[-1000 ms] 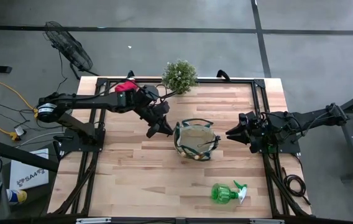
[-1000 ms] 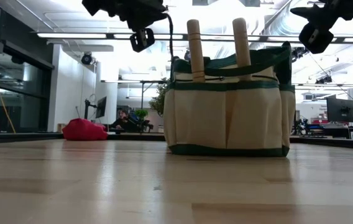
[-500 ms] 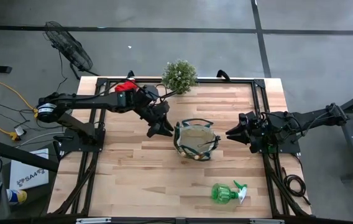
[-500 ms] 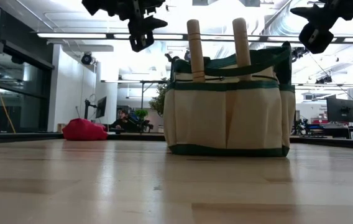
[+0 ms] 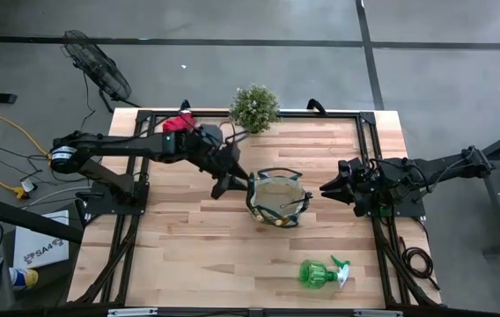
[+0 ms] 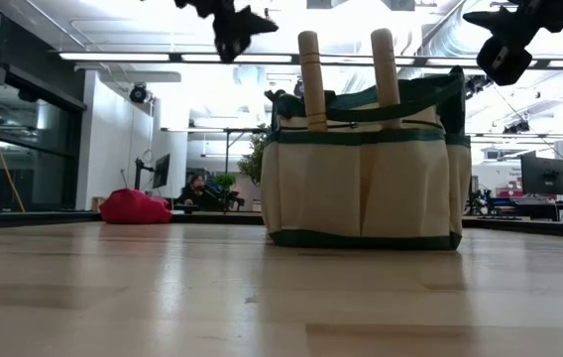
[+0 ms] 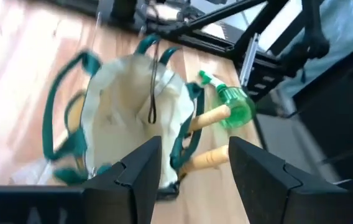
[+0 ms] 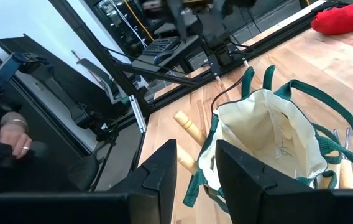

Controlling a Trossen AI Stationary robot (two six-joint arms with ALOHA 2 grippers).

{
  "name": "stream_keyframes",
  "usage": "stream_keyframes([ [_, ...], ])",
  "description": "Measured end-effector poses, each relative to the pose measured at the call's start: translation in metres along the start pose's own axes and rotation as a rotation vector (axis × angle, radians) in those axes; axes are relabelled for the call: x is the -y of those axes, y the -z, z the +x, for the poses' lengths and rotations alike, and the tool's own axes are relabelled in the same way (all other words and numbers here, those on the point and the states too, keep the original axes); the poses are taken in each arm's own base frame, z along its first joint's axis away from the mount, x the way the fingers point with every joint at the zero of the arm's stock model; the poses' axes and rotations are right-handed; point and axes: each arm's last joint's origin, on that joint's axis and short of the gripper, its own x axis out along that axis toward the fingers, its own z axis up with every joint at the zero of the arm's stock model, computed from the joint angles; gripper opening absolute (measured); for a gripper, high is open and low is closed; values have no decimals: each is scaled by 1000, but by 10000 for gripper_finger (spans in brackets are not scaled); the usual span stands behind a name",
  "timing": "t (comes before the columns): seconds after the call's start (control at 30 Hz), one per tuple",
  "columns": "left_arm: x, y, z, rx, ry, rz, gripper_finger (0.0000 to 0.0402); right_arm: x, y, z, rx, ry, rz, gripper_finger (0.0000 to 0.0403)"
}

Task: Pick & Place Garden tools in Gardening bag
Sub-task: Adjust the brown gardening bag

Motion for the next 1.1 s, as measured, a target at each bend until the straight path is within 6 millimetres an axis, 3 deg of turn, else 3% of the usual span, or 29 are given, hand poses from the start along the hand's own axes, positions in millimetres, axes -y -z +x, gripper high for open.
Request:
stream_keyframes([
  [0.27,28,4,11,3,-67,247,184,0,0,0,0,0,0,103],
  [0.47,36,20,40,-82,-80,326,184,0,0,0,0,0,0,103],
  [0.67,36,38,65,-183,-110,470,184,0,0,0,0,0,0,103],
  [1.1,29,54,85,-304,-191,679,184,0,0,0,0,0,0,103],
])
